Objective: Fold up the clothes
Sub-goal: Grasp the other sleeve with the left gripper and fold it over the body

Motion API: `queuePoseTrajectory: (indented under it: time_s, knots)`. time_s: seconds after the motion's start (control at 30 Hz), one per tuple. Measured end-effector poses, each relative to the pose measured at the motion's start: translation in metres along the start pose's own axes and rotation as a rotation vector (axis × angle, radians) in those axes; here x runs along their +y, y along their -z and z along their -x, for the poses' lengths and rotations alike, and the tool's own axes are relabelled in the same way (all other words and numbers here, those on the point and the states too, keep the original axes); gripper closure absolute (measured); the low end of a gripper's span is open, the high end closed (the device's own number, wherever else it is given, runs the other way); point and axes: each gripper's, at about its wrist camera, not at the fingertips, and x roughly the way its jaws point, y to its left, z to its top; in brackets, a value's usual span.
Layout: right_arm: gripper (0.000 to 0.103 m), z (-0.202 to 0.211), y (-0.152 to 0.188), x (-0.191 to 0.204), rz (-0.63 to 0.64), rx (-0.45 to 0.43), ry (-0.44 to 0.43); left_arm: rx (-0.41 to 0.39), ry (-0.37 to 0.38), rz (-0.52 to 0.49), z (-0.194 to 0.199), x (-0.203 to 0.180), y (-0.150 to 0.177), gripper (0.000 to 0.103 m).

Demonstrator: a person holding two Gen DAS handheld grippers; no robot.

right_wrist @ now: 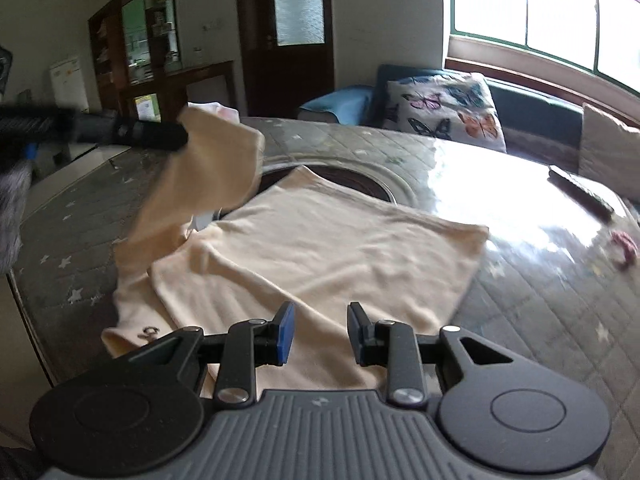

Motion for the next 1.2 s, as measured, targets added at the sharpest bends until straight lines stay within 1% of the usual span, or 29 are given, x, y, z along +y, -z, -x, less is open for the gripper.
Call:
queuePoseTrajectory:
  time_s: [0.1,0.2,0.23,0.27,0.3,0.33,0.37,0.43,0.5,0.53,0.6,0.67,0.73,0.77,0.87,0.93,0.97,1.0,1.03,1.07,1.1,1.13,1.17,1.2]
  knots:
    - [0.075,0.002,0.009,-0.005,-0.012,0.018,0.007,0.086,0.031,-0.039,-0.013,-0.018,0.011,0.095]
    - [0.075,0.005,0.016,-0.010,-0.024,0.029,0.018,0.116,0.017,-0.061,-0.014,-0.018,0.017,0.095]
    - [0.075,0.007,0.018,-0.012,-0.032,0.028,0.019,0.112,0.008,-0.059,-0.011,-0.013,0.017,0.095]
    - [0.075,0.009,0.019,-0.014,-0.040,0.027,0.019,0.107,-0.001,-0.057,-0.007,-0.008,0.017,0.091]
    - [0.075,0.010,0.020,-0.016,-0.048,0.026,0.020,0.103,-0.010,-0.054,-0.004,-0.003,0.017,0.085]
    - [0.075,0.012,0.021,-0.016,-0.053,0.024,0.018,0.094,-0.027,-0.053,0.001,0.003,0.016,0.081]
    - [0.075,0.013,0.021,-0.017,-0.057,0.020,0.016,0.087,-0.052,-0.059,0.007,0.011,0.016,0.074]
    - [0.075,0.014,0.021,-0.017,-0.067,0.016,0.006,0.081,-0.110,-0.067,0.013,0.030,0.019,0.073]
    - [0.075,0.012,0.021,-0.015,-0.080,0.023,-0.020,0.106,-0.187,-0.054,0.014,0.049,0.024,0.073]
    - [0.075,0.011,0.021,-0.013,-0.083,0.027,-0.033,0.125,-0.230,-0.035,0.014,0.060,0.029,0.073]
    - [0.075,0.006,0.021,-0.009,-0.075,0.042,-0.044,0.154,-0.288,0.013,0.017,0.080,0.039,0.073]
    - [0.075,0.001,0.023,-0.006,-0.076,0.056,-0.052,0.171,-0.321,0.058,0.023,0.095,0.046,0.073]
    - [0.075,-0.005,0.023,-0.005,-0.082,0.067,-0.052,0.180,-0.336,0.089,0.028,0.106,0.054,0.072]
    - [0.075,-0.008,0.023,-0.006,-0.087,0.071,-0.050,0.186,-0.337,0.107,0.029,0.110,0.057,0.069]
    - [0.076,-0.015,0.022,-0.006,-0.100,0.083,-0.047,0.198,-0.327,0.137,0.027,0.116,0.065,0.069]
    - [0.076,-0.019,0.022,-0.005,-0.101,0.091,-0.047,0.207,-0.311,0.150,0.022,0.118,0.068,0.071]
    - [0.078,-0.021,0.022,-0.004,-0.101,0.094,-0.050,0.211,-0.303,0.157,0.020,0.119,0.070,0.072]
    - [0.080,-0.022,0.021,-0.002,-0.097,0.096,-0.051,0.213,-0.293,0.165,0.018,0.120,0.071,0.085]
    - [0.084,-0.023,0.021,-0.001,-0.092,0.096,-0.049,0.214,-0.289,0.169,0.018,0.121,0.071,0.094]
    - [0.087,-0.024,0.020,0.001,-0.086,0.095,-0.046,0.214,-0.284,0.173,0.018,0.122,0.072,0.098]
    - [0.087,-0.024,0.019,0.002,-0.082,0.094,-0.043,0.215,-0.280,0.177,0.018,0.122,0.072,0.102]
    - [0.089,-0.024,0.018,0.002,-0.081,0.093,-0.041,0.208,-0.286,0.172,0.020,0.123,0.073,0.103]
    - [0.093,-0.024,0.017,0.002,-0.084,0.090,-0.037,0.202,-0.293,0.168,0.022,0.123,0.073,0.103]
    - [0.094,-0.023,0.016,0.002,-0.087,0.087,-0.034,0.197,-0.308,0.164,0.024,0.124,0.073,0.103]
